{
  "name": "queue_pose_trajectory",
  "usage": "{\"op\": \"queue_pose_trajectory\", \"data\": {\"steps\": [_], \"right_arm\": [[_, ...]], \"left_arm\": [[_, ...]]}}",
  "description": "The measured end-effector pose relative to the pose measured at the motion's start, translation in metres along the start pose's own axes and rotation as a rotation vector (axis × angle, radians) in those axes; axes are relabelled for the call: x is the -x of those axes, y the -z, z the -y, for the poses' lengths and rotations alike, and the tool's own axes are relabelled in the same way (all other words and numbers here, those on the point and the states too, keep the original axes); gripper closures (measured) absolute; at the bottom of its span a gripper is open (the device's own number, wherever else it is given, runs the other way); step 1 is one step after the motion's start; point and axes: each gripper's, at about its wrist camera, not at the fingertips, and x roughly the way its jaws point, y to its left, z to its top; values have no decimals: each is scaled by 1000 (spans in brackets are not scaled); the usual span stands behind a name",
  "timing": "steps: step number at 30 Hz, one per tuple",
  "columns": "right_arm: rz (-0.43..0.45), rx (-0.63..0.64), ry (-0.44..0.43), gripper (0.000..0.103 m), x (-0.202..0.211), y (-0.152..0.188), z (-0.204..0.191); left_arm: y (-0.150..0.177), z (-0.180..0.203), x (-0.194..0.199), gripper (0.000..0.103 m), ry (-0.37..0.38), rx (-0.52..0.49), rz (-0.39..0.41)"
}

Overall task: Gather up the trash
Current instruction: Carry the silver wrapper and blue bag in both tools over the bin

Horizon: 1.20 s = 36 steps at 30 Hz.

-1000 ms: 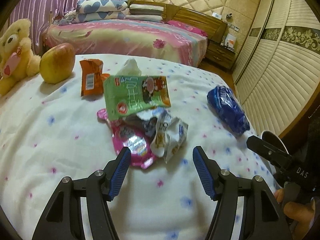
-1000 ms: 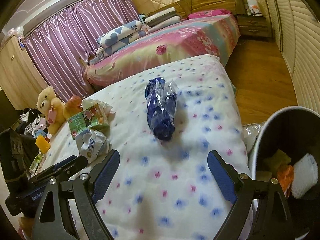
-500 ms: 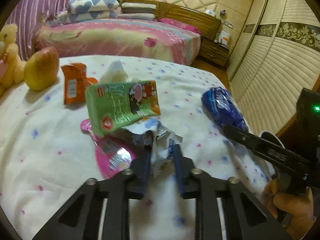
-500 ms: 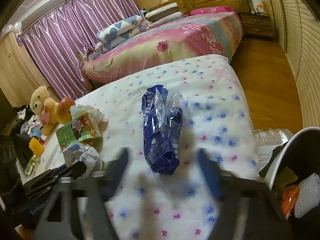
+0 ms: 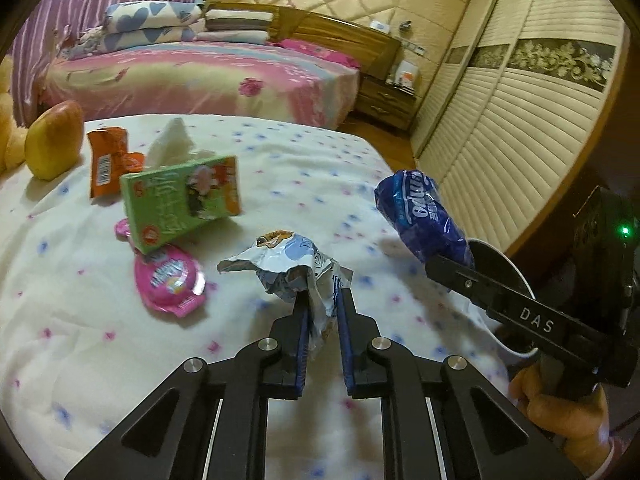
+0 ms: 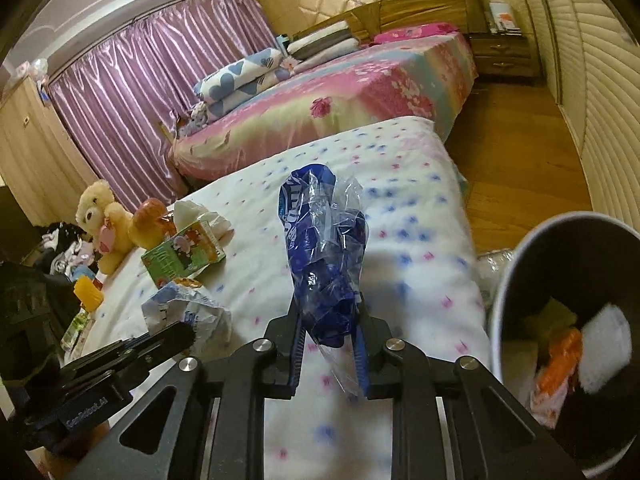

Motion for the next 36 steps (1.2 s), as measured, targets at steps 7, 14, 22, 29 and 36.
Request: {"op": "queue_pose_trajectory", "data": {"steps": [7, 14, 22, 29, 36], "right_arm": [[32, -43, 27, 82, 28, 13, 15], [57, -77, 49, 82, 52, 24, 26], [85, -134, 82, 82, 69, 38, 42], [103, -161, 118, 82, 86, 46, 58], [110, -189, 146, 82, 95, 52, 73]], "left_arm": [[5, 11, -4, 91, 40, -25, -20], [11, 27, -1, 91, 63, -55, -27], [18, 53, -3, 91, 90, -90, -38], [21, 72, -12, 91, 109, -122, -58], [21, 88, -20, 91, 121, -147, -68]]}}
